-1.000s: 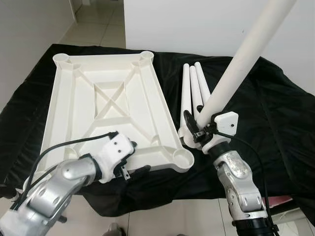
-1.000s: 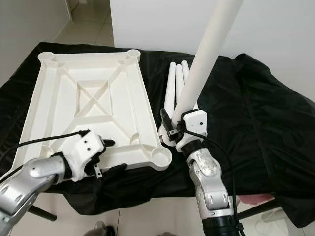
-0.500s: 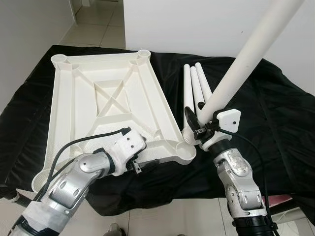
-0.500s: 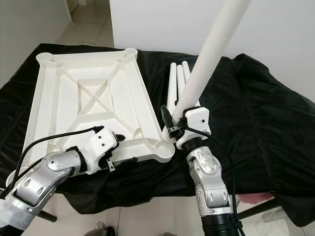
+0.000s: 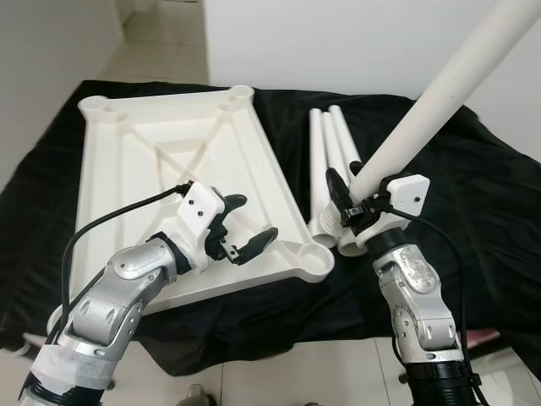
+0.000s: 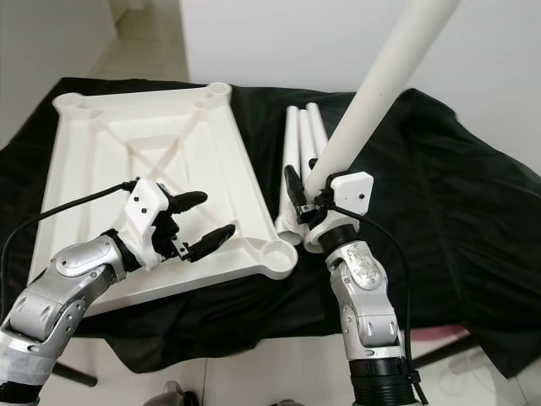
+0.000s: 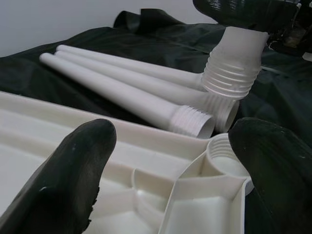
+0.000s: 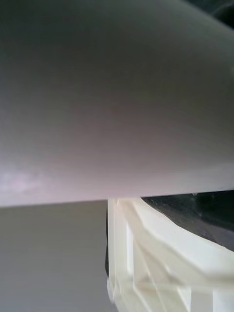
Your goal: Building children table
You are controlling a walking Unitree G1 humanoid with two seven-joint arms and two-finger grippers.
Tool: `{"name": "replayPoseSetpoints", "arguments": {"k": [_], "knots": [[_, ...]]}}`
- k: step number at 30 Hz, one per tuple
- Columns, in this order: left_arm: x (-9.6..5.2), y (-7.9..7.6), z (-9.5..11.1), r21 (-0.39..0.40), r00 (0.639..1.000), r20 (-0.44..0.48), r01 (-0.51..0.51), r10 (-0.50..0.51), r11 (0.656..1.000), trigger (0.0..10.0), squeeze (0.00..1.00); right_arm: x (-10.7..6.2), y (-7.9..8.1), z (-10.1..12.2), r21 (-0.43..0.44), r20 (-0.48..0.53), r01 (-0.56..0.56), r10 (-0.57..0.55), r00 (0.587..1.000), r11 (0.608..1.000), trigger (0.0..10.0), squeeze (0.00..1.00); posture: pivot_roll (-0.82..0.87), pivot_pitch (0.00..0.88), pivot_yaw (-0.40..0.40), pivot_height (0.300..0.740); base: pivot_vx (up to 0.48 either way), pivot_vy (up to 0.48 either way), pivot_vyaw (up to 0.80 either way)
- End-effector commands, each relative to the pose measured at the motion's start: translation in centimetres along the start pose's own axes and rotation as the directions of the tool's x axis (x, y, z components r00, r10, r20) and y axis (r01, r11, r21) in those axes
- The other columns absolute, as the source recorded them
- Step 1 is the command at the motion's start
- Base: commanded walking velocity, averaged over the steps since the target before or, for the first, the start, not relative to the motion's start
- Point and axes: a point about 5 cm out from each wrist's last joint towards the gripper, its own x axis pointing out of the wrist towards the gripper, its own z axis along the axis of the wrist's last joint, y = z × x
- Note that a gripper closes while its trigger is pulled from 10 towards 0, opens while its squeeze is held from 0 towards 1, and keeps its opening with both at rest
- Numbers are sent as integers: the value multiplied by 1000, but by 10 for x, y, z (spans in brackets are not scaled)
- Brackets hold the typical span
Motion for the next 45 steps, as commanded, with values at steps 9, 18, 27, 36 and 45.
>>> {"name": "replayPoseSetpoints", "arguments": {"k": [9, 18, 27, 36, 45], "knots": [[3, 10, 1, 9, 996, 8, -92, 92, 996, 10000, 0, -1, -2, -2, 9, -10, 10, -10, 1000, 1000, 10000, 0, -16, 61, -34, 740, 0, 0, -769], [1, 16, -1, -35, 993, -8, -119, 119, 992, 10000, 0, 0, -5, -2, -11, -5, 8, -8, 1000, 1000, 10000, 0, -13, 63, -35, 740, 0, 0, -252], [-1, 17, -1, -34, 991, -8, -131, 131, 991, 10000, 0, -1, -4, -3, -10, -8, 2, -2, 1000, 1000, 10000, 0, -7, 68, -38, 740, 0, 250, 0], [-1, 17, -2, -30, 991, -13, -137, 137, 990, 10000, 0, 0, -4, -4, -12, -12, 0, 0, 1000, 1000, 10000, 0, -4, 68, -39, 740, 0, 367, 0], [1, 13, -2, 42, 990, -21, -135, 136, 990, 10000, 0, -1, -3, -7, -13, -19, -6, 5, 1000, 1000, 10000, 0, 2, 71, -42, 740, 0, 0, 0]]}}
